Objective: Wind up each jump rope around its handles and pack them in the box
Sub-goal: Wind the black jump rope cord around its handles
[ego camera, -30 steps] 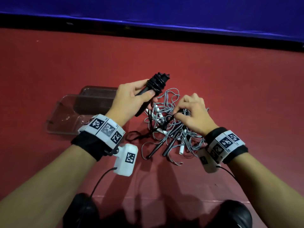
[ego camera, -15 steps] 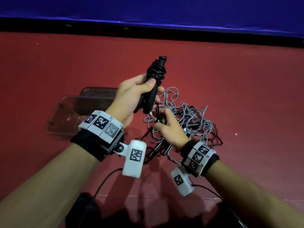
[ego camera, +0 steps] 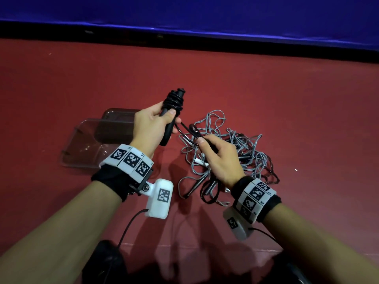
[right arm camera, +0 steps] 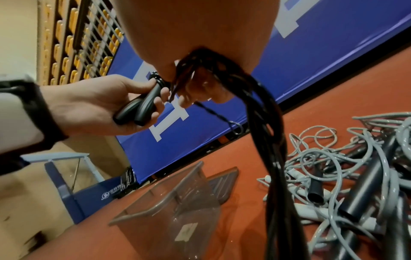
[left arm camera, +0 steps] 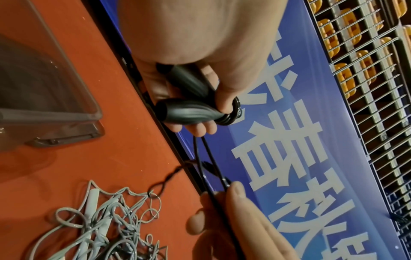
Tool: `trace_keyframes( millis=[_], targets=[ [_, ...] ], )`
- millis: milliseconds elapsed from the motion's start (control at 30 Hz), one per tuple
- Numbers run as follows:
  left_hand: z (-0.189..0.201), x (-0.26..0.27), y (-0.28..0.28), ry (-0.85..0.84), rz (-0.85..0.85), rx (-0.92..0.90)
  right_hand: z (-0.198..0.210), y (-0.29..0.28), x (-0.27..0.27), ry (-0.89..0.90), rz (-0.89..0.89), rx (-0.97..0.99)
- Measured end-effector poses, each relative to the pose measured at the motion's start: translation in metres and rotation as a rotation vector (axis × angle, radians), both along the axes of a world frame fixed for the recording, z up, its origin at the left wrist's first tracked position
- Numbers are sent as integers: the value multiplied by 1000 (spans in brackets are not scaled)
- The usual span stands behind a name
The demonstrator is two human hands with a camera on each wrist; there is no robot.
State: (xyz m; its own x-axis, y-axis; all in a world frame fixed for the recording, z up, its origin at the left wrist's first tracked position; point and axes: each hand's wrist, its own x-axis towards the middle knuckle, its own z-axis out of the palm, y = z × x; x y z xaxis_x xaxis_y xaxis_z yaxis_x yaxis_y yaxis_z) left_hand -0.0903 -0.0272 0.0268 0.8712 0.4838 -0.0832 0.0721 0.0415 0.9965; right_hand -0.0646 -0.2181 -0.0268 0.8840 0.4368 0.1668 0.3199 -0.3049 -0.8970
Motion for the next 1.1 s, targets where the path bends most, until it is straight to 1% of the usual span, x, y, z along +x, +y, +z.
trace_keyframes(
  millis=[67, 167, 233, 300, 433, 567, 600, 633, 700, 733, 833, 900, 933, 967, 1033, 1067, 1100],
  targets=[
    [-2, 1, 1, 17, -6, -7, 0, -1, 2, 13, -53, -15],
    [-4, 1, 3, 26, -9, -27, 4, -1, 8, 102, -128, -12],
    [-3, 1, 0, 16, -19, -21, 4, -2, 11, 140, -125, -30],
    [-3, 2, -1, 12, -22, -3, -2, -2, 16, 180, -76, -15],
    [-5, 2, 1, 12, 7, 31, -9, -2, 23, 347, 48, 207],
    [-12, 0, -1, 39, 27, 61, 9, 1, 19, 671, 160, 450],
    [-15, 0, -2, 52, 22, 68, 13, 2, 17, 687, 197, 479],
    [-18, 0, -2, 63, 20, 70, 17, 1, 14, 648, 228, 460],
    [-21, 2, -2, 59, 25, 82, 20, 2, 11, 487, 237, 313],
    [-22, 2, -1, 52, 26, 91, 19, 2, 9, 441, 202, 252],
    [-22, 5, 3, 64, 31, 101, 18, 2, 8, 396, 77, 199],
    [-25, 6, 8, 77, 56, 101, 10, 0, 12, 340, -85, 129],
    [-25, 7, 11, 79, 84, 76, 4, -1, 17, 315, -205, 150],
    [-25, 8, 16, 84, 117, 32, -3, -5, 25, 342, -336, 246],
    [-24, 6, 29, 95, 208, -41, -16, -21, 44, 551, -530, 563],
    [-24, 4, 38, 92, 263, -55, -22, -34, 53, 655, -609, 691],
    [-24, 2, 48, 85, 314, -51, -26, -48, 61, 738, -663, 760]
  ],
)
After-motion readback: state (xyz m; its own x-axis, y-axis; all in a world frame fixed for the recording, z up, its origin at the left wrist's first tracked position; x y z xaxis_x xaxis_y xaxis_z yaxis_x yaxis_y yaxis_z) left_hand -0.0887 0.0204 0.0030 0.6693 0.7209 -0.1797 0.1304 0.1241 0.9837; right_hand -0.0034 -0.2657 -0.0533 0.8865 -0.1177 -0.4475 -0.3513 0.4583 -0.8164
